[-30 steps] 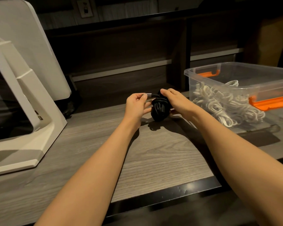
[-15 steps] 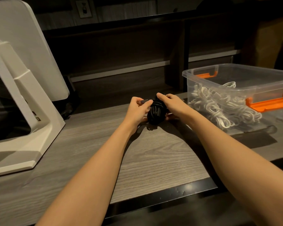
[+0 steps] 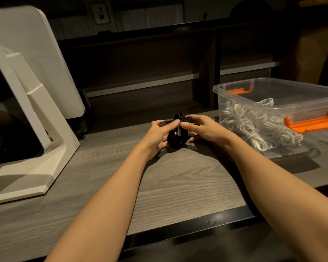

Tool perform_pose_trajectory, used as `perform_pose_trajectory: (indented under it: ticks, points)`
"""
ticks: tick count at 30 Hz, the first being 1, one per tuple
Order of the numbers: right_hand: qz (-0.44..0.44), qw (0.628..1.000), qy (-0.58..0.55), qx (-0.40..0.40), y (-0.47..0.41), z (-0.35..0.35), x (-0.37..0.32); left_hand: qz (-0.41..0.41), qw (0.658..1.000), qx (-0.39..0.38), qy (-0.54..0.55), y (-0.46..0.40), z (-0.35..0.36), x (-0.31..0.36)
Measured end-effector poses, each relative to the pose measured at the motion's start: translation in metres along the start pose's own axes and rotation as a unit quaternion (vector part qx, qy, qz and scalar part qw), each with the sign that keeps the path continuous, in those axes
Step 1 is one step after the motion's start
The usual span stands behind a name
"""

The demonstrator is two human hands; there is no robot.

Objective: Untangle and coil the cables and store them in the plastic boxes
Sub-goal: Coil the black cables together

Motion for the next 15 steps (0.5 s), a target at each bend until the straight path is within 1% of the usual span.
perform_pose_trajectory:
  ticks: [2,5,9,12,15]
  points:
    - [0.0,1.0,0.027,0.015,0.0,-0.003,-0.002,0.002,1.0,-0.023,-0.011,0.0,0.004,0.001]
    - [-0.01,0.999,0.038,0.034,0.001,-0.005,-0.004,0.01,0.999,-0.015,-0.026,0.001,0.004,0.003]
    - [-0.006,0.997,0.047,0.056,0.003,-0.006,-0.003,0.01,1.0,-0.025,-0.006,0.005,0.007,0.003]
    - [0.003,0.998,0.01,0.058,0.007,-0.003,0.0,0.006,1.0,-0.003,-0.008,0.007,0.004,-0.001]
    - [0.024,0.995,0.011,0.092,0.012,-0.004,0.001,0.02,0.999,0.023,-0.025,0.01,0.004,0.0]
Point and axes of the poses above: each hand's wrist, its own y-axis away from the middle knuckle, its own z-axis out of the palm, x = y × z, the point moved 10 cm from there along -y, towards the middle knuckle, and after that the axes turned 11 degrees about -x, right-handed, at the moved point
